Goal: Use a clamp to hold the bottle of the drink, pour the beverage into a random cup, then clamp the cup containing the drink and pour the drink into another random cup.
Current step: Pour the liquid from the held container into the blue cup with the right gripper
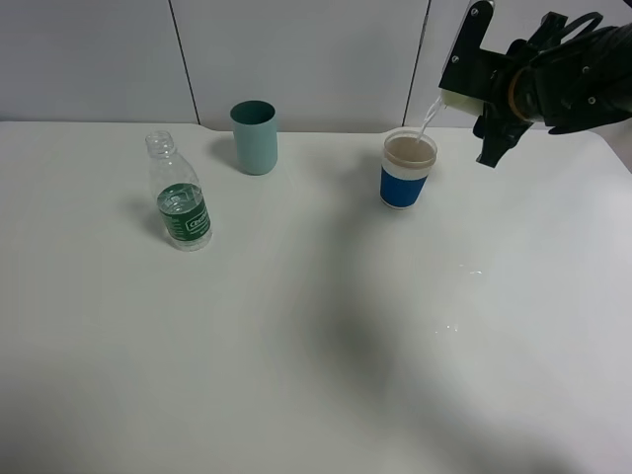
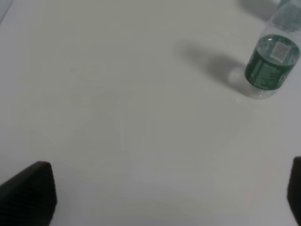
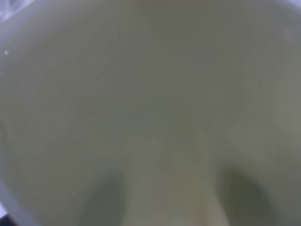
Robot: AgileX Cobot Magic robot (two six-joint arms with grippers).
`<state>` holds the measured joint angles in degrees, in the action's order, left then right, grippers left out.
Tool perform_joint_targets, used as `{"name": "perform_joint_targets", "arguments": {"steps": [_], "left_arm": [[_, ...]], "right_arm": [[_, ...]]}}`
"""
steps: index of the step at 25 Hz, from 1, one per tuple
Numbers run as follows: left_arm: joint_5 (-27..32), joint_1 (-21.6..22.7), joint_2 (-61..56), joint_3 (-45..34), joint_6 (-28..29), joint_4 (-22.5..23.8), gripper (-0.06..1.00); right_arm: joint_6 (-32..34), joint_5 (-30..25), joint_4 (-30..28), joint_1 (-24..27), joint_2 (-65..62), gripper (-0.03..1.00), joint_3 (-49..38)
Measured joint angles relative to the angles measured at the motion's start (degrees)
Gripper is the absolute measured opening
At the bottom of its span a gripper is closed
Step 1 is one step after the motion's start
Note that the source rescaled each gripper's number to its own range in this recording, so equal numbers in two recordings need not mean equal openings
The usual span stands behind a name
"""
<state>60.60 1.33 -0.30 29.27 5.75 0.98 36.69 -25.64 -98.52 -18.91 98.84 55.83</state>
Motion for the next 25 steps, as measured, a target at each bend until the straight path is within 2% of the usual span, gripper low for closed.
{"name": "perform_joint_targets", "arguments": {"steps": [11,25], "left_arm": [[0.0,0.0,0.0,0.0,0.0,0.0,1.0],[0.0,0.0,0.0,0.0,0.0,0.0,1.0]], "right_arm": [[-0.2,-0.23,0.0,0.0,0.0,0.01,0.0],[-4.32,-0.9,-0.01,-0.16,0.0,0.01,0.0]]}}
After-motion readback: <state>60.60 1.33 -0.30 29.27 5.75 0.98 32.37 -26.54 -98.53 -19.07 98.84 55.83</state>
